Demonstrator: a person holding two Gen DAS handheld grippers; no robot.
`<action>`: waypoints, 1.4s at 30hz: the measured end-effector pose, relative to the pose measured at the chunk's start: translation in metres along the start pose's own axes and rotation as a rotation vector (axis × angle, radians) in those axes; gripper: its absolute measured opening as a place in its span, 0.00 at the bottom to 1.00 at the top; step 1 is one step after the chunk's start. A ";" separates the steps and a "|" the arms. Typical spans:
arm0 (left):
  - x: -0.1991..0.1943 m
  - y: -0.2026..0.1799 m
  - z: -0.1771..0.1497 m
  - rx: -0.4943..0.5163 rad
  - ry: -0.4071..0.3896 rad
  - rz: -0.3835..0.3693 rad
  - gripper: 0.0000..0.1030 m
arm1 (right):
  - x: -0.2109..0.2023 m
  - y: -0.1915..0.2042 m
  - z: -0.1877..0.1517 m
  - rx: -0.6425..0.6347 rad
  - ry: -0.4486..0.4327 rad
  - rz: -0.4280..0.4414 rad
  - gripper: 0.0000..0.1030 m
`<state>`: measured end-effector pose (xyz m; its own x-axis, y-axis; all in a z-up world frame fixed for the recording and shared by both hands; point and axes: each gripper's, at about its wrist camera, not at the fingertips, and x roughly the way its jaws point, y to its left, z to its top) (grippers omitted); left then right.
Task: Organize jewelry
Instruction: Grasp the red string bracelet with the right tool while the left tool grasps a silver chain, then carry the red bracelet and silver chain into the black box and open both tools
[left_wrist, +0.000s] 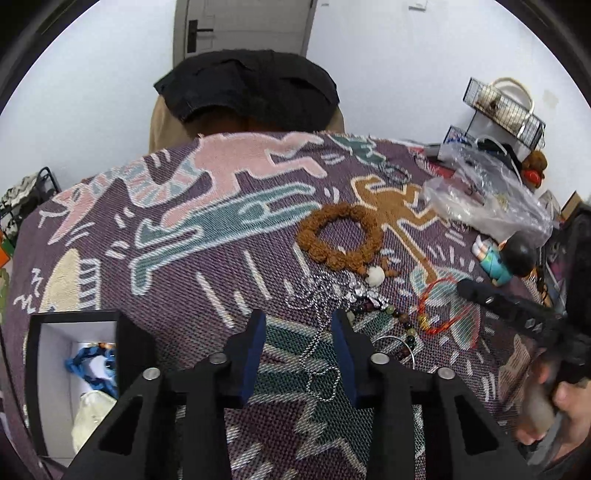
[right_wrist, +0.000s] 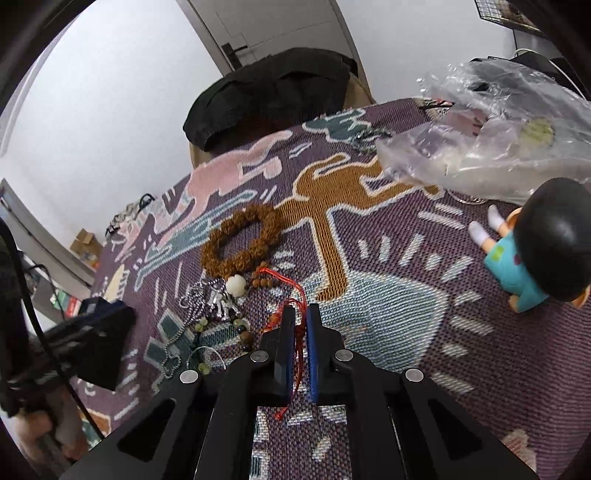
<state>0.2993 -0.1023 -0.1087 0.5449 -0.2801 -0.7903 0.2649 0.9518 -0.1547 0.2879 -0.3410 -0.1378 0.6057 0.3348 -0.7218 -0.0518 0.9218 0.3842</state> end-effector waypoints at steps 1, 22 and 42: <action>0.005 -0.002 0.000 0.006 0.010 0.000 0.34 | -0.002 0.000 0.000 0.001 -0.003 0.002 0.07; 0.044 -0.009 -0.007 0.069 0.092 0.009 0.02 | 0.023 -0.005 0.003 -0.051 0.059 -0.093 0.49; -0.058 0.007 0.019 0.020 -0.152 -0.003 0.02 | -0.024 0.016 0.006 -0.071 -0.052 -0.032 0.04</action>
<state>0.2842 -0.0819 -0.0524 0.6583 -0.2997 -0.6905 0.2813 0.9488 -0.1437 0.2772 -0.3352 -0.1114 0.6485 0.2961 -0.7013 -0.0868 0.9440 0.3184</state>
